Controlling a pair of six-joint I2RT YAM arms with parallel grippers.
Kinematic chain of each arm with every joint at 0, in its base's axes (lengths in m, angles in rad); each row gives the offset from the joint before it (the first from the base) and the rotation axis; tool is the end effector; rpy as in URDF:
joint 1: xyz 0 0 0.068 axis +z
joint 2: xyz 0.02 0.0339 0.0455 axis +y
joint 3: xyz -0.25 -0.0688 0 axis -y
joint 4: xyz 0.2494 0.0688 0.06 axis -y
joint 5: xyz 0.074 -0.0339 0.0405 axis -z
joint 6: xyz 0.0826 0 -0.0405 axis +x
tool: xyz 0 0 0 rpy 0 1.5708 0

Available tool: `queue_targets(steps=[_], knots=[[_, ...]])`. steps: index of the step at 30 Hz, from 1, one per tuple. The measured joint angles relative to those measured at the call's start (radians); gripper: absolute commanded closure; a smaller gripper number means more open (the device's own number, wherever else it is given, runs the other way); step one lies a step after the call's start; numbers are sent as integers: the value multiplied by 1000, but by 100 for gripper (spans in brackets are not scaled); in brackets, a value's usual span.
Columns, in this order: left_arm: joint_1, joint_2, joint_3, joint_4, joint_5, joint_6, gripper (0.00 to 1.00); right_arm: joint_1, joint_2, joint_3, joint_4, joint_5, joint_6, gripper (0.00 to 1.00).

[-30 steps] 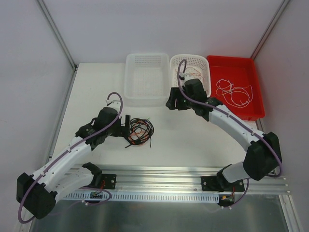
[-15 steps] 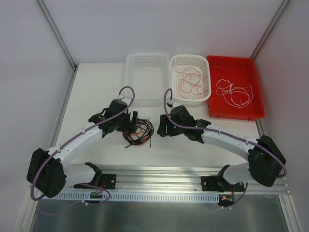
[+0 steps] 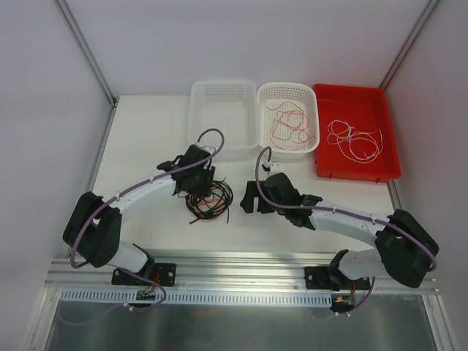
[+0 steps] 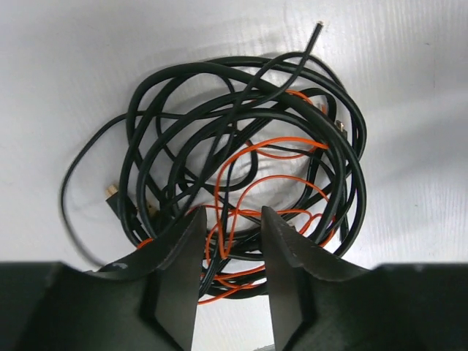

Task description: Untangle the cables

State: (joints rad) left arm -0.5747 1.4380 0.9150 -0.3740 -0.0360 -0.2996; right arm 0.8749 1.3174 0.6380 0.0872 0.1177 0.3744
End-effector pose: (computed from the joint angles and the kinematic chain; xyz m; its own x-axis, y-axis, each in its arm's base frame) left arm 0.2791 -0.1772 0.1664 -0.7815 0.1547 -0.6045 0.3074 0.9385 -0.1573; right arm 0.2116 0.2382 0.1584 -0.5889 -0.1385 -0.7962 -0.5204 0.8188 0.2424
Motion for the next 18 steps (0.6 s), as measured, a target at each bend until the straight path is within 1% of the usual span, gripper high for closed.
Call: queue_targets(steps=[1, 2, 4, 5, 8, 12, 15, 18], knots=[[-12, 9, 5, 0, -3, 0, 67, 0, 1, -3, 15, 0, 0, 11], [-25, 18, 10, 1, -8, 0, 72, 0, 2, -5, 32, 0, 1, 11], [-49, 39, 19, 2, -21, -3, 76, 0, 3, -10, 60, -1, 0, 11], [-57, 47, 23, 3, -26, -4, 85, 0, 5, -12, 71, -2, 1, 11], [-76, 68, 26, 3, -41, -10, 100, 0, 23, -14, 111, -10, 4, 11], [-96, 68, 26, 0, -72, -23, 100, 0, 73, -14, 157, -33, 18, 12], [-126, 29, 29, -18, -103, -25, 100, 0, 135, -7, 187, -56, 42, 13], [-154, -49, 48, -42, -115, -26, 100, 0, 211, 19, 218, -89, 70, 21]])
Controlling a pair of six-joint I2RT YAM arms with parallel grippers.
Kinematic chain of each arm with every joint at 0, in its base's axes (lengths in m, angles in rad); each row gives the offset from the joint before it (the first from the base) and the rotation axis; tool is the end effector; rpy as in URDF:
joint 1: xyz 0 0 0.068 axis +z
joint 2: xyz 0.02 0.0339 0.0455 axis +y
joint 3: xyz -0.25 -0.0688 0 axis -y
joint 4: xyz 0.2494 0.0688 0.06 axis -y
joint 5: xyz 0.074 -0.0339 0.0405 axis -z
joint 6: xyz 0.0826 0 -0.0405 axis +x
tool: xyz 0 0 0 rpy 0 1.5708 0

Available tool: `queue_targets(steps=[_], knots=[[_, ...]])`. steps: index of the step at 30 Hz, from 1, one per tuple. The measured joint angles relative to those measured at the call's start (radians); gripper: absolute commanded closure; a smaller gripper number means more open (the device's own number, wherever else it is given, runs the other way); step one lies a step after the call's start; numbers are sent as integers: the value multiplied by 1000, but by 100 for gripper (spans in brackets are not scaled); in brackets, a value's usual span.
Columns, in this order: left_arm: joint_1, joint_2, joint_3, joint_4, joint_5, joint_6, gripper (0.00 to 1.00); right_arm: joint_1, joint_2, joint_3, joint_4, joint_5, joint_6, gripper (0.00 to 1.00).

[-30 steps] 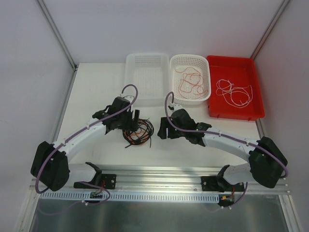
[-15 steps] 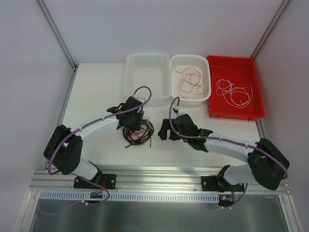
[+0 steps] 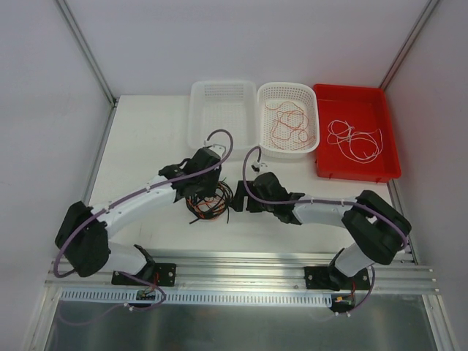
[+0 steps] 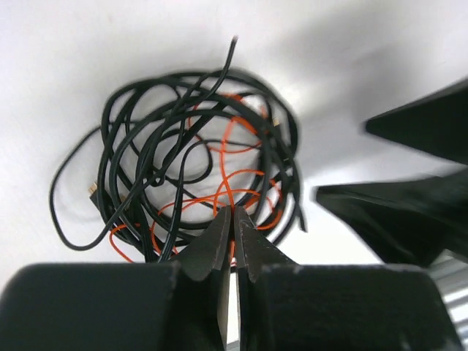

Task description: Untangle the cables

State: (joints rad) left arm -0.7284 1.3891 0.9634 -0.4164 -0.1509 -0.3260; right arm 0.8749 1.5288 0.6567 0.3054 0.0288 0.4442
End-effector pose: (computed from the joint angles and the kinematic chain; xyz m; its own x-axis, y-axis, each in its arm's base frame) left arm 0.2548 -0.2107 0.1949 -0.7142 0.2129 -0.6667 0.3744 0.9211 -0.1070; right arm 0.2249 0.2655 0.1269 -0.6337 -0.0886 -0.7684 -0.5308 0.7725 0.3486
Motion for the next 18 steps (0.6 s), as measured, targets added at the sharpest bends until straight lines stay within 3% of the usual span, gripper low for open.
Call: queue_targets(steps=[8, 18], knots=[[-11, -222, 136, -43, -27, -6, 100, 0, 148, 81, 68, -80, 65, 42], [-11, -271, 391, -156, -43, -20, 100, 0, 201, 108, 87, -101, 91, 65]])
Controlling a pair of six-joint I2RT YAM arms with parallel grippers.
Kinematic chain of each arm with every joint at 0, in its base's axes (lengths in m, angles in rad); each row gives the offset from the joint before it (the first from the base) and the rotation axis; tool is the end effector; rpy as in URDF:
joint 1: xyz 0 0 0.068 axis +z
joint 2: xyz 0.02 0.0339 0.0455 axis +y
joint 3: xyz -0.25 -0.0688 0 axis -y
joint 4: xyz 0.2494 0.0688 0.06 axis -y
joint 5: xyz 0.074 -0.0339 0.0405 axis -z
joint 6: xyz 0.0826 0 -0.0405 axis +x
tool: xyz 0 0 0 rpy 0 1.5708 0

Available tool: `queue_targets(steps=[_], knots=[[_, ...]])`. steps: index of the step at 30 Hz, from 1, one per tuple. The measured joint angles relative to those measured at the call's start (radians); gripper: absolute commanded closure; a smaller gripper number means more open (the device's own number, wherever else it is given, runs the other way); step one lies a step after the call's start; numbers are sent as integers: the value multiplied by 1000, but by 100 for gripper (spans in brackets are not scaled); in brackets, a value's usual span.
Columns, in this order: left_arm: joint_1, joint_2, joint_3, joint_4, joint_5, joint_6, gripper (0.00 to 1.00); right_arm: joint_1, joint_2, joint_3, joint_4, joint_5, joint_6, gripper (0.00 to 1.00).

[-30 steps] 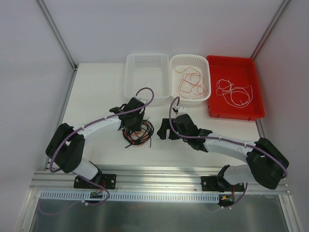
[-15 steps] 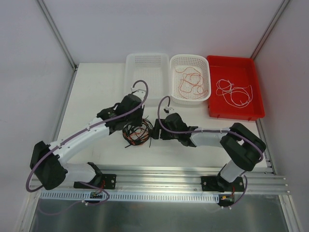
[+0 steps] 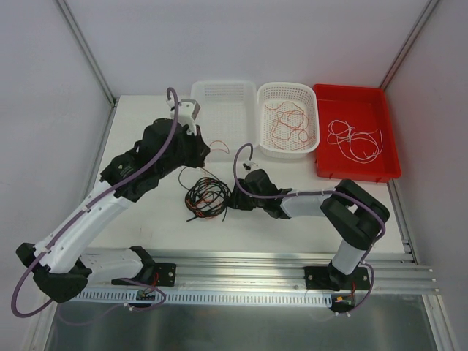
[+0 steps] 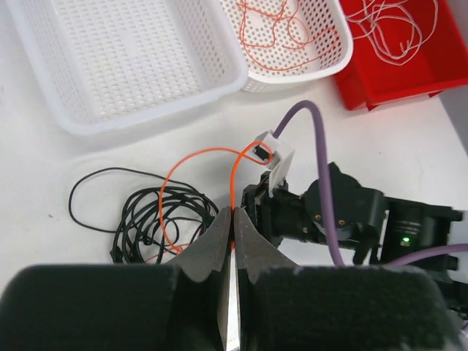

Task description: Untangle the cables

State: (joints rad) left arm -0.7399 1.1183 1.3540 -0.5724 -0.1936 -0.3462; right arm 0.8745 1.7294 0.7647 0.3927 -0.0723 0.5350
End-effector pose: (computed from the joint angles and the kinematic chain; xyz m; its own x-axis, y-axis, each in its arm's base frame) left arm 0.2216 -0.1808 0.4037 -0.4085 -0.0779 -0.9094 0.4134 0.8725 -0.2605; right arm 0.2407 0.2972 0.1049 -0.7087 -0.0549 -0.7034 -0.5148 0.7220 0.4623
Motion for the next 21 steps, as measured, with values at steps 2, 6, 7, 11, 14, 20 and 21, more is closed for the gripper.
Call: queue_targets(steps=[2, 6, 7, 11, 14, 20, 21], knots=[[0, 0, 60, -21, -2, -3, 100, -3, 0, 0, 0, 3, 2, 68], [0, -2, 225, -61, -8, -3, 100, -18, 0, -3, -1, 7, 6, 72], [0, -2, 259, -63, -12, -2, 100, -24, 0, -6, -2, 9, 7, 73], [0, -2, 426, -69, -49, 15, 100, -46, -2, -22, 2, 8, 23, 75], [0, 1, 529, -70, -75, 30, 100, -60, -8, -34, 12, 8, 31, 76], [0, 15, 707, -72, -106, 51, 100, -71, -18, -43, 11, 18, 29, 77], [0, 16, 726, -71, -106, 51, 100, -71, -18, -43, 11, 19, 28, 77]])
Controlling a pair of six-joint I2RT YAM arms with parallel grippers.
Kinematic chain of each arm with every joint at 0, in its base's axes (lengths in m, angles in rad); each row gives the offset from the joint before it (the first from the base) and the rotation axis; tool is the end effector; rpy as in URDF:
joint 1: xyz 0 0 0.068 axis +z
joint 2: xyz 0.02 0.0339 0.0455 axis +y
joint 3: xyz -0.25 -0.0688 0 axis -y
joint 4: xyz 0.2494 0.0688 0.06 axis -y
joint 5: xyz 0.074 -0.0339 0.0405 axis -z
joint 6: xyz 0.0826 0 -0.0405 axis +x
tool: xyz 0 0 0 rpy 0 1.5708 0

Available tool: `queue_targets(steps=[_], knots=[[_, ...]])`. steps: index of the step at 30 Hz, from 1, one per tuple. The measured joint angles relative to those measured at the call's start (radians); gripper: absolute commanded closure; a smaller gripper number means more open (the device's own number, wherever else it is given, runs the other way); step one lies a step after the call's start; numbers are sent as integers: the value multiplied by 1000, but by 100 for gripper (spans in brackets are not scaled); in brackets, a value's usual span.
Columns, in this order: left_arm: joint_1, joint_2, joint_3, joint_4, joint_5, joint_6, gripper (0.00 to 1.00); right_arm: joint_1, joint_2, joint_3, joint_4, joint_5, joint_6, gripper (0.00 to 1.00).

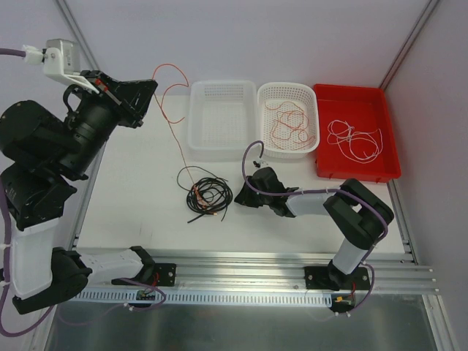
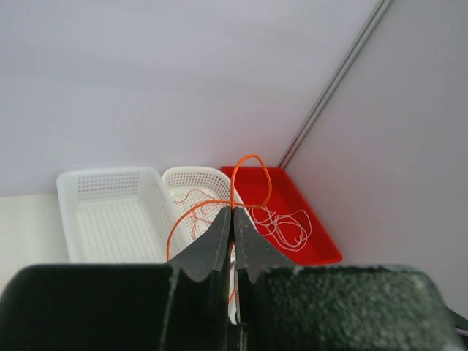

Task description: Untangle the cables

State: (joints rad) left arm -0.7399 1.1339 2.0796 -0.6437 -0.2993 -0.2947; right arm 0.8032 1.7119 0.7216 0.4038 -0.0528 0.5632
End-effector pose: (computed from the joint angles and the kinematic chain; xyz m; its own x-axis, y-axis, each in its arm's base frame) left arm 0.1327 -0.0882 0.6229 0.0835 -0.4520 -0.8881 0.4813 0.7986 -0.3612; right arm 0.2555 0.2710 0.0988 -0.7249 0.0166 -0.6886 -0.4282 0.7722 0.4694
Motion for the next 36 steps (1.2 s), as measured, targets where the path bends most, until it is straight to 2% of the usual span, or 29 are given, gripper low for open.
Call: queue_targets(steps=[5, 13, 16, 19, 20, 23, 24, 25, 28, 30, 32, 36], knots=[[0, -24, -14, 6, -1, 0, 100, 0, -2, 0, -1, 5, -13, 75], [0, -61, -466, 30, -24, -57, 99, 0, -54, -33, -30, 34, -60, 72], [0, -2, -628, 30, -24, -92, 98, 0, -98, -55, -60, 63, -81, 71], [0, 77, -726, 29, -11, -127, 94, 0, -156, -77, -81, 95, -100, 70], [0, 105, -746, 31, 0, -138, 91, 0, -179, -84, -87, 106, -105, 70], [0, 186, -782, 43, 54, -171, 70, 0, -256, -111, -107, 146, -121, 69], [0, 211, -786, 50, 70, -183, 53, 1, -282, -119, -116, 158, -127, 68], [0, 231, -792, 59, 87, -191, 40, 3, -312, -129, -125, 175, -133, 67], [0, 241, -844, 87, 102, -243, 10, 14, -389, -149, -143, 224, -154, 65], [0, 211, -899, 92, 85, -280, 4, 27, -416, -150, -151, 251, -169, 64], [0, 160, -959, 95, 62, -316, 4, 42, -420, -150, -152, 264, -183, 64], [0, 10, -1077, 84, -1, -398, 8, 72, -395, -148, -159, 274, -201, 64]])
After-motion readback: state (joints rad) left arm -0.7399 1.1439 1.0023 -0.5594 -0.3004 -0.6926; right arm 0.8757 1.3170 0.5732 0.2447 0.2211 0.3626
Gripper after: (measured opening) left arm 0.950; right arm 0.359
